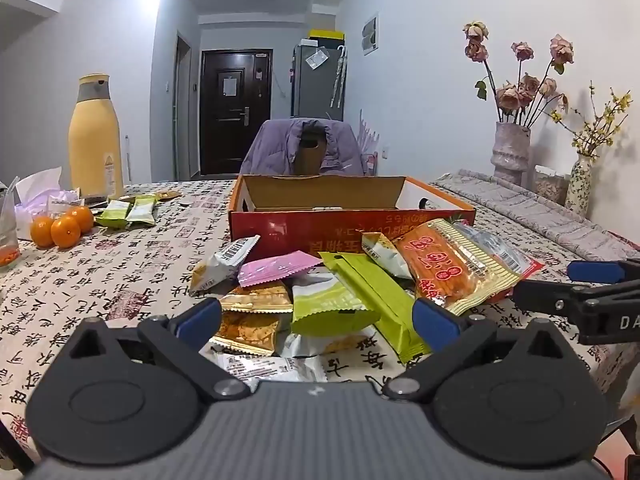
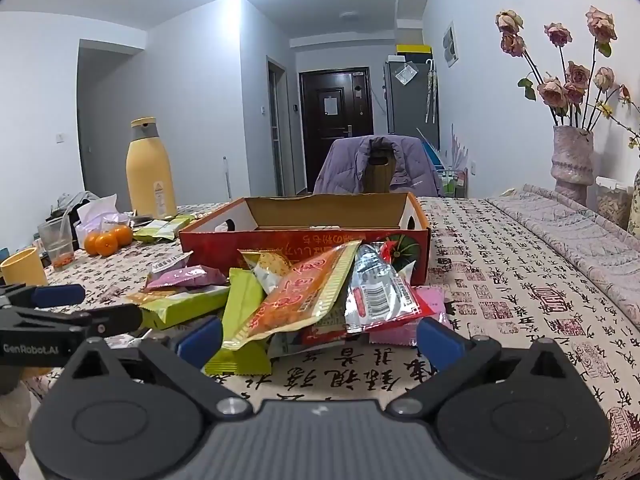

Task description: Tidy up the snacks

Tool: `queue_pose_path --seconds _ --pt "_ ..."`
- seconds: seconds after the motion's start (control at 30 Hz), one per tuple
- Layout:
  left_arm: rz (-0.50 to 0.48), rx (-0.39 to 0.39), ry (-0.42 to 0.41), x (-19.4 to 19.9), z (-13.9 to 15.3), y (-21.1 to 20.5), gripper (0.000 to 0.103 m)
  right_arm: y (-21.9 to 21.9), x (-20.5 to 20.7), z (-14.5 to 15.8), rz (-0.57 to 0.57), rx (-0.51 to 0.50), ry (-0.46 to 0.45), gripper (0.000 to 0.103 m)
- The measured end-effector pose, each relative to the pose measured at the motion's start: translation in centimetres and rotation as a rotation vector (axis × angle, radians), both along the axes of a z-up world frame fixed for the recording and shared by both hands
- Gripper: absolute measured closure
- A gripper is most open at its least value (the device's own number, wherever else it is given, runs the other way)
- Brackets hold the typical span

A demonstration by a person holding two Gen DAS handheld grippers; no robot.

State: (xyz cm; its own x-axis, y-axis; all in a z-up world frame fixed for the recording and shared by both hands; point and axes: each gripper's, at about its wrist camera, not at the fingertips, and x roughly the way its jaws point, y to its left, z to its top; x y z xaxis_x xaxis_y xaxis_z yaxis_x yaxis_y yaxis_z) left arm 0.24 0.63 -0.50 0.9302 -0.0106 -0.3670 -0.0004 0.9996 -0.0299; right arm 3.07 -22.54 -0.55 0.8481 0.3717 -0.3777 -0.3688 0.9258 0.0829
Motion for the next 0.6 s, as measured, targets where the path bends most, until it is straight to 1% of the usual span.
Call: queue_pose_path --seconds 0.6 --pt "-0.009 -0.020 -0.014 -0.28 -0.15 0.21 0.000 0.36 -0.01 -0.14 0.001 -0.006 0.002 0.000"
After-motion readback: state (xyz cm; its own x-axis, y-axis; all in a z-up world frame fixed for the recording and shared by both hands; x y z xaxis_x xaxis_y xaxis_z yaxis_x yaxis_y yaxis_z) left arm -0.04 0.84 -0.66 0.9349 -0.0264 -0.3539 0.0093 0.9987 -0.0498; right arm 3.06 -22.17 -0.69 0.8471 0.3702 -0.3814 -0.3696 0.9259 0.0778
